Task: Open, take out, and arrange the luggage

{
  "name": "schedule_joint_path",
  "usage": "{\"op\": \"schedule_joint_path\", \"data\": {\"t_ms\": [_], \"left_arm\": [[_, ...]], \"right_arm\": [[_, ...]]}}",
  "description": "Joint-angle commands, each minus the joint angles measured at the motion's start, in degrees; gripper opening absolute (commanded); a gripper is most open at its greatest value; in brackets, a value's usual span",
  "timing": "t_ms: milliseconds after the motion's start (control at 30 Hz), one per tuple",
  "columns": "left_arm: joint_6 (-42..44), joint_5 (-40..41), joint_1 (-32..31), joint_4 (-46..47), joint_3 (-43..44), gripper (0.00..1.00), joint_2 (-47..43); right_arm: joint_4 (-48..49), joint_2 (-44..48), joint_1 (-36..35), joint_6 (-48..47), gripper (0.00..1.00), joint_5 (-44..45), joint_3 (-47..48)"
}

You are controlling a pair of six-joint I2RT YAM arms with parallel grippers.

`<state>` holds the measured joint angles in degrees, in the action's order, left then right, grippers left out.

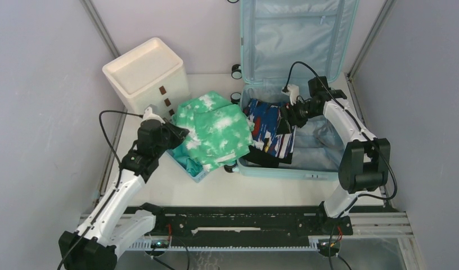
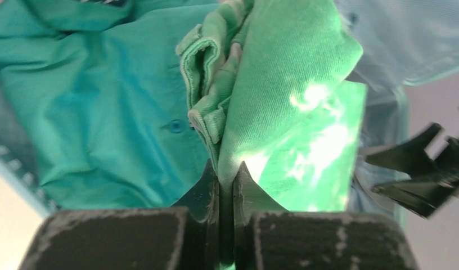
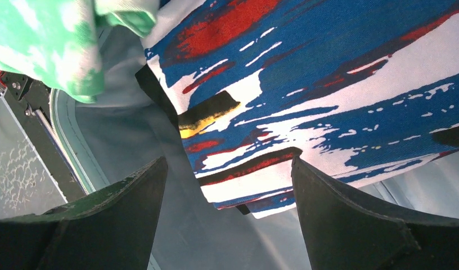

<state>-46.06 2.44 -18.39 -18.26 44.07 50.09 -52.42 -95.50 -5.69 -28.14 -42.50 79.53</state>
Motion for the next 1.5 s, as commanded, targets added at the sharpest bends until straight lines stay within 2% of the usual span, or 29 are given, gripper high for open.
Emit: {"op": "schedule_joint_path", "data": {"t_ms": [0,200,367,567,933,1000,1067,1167,1233,1400,1467], "left_arm": [[-1.0,6.2,5.2,7.7,-4.6,0.00,-2.0],[-1.6,7.8,10.3,11.5,-10.5,0.00,-2.9],[-2.7,10.2,11.9,12.1,-12.5,0.00,-3.1],[-8.1,15.7,12.5,7.0,-15.0,0.00,-5.3],[-13.3,18.3,14.8,-4.8,-12.9,0.02,1.9],[-14.9,18.2,15.4,-7.6,-12.3,0.06,3.8],[-16.8,17.1,16.4,-10.8,-11.4,0.18,6.9],[-18.8,15.5,17.2,-17.3,-8.0,0.24,12.5],[-18.6,15.3,17.2,-20.9,-5.4,0.34,13.9],[-17.2,19.2,17.3,-27.2,1.2,0.63,9.3],[-15.4,20.5,17.3,-28.1,3.4,0.66,6.4]], "right_arm": [[1.5,-0.2,-0.5,0.7,0.88,0.3,0.1],[1.5,-0.5,-0.6,0.7,0.88,0.7,-0.2],[1.4,-0.7,-0.9,0.6,0.88,1.0,-0.2],[1.5,-1.2,-1.2,0.6,0.88,1.6,-0.2],[1.8,-1.2,-1.9,0.7,0.88,2.6,-0.2],[2.0,-1.1,-2.0,0.7,0.88,2.7,-0.2],[2.0,-1.0,-2.1,0.8,0.88,2.7,-0.2],[2.1,-1.0,-2.3,0.8,0.88,2.8,-0.1],[1.8,-0.9,-2.4,0.8,0.88,2.9,0.1],[1.6,-0.5,-2.8,0.6,0.88,2.9,0.7],[1.6,-0.4,-3.1,0.6,0.88,2.8,0.9]]}}
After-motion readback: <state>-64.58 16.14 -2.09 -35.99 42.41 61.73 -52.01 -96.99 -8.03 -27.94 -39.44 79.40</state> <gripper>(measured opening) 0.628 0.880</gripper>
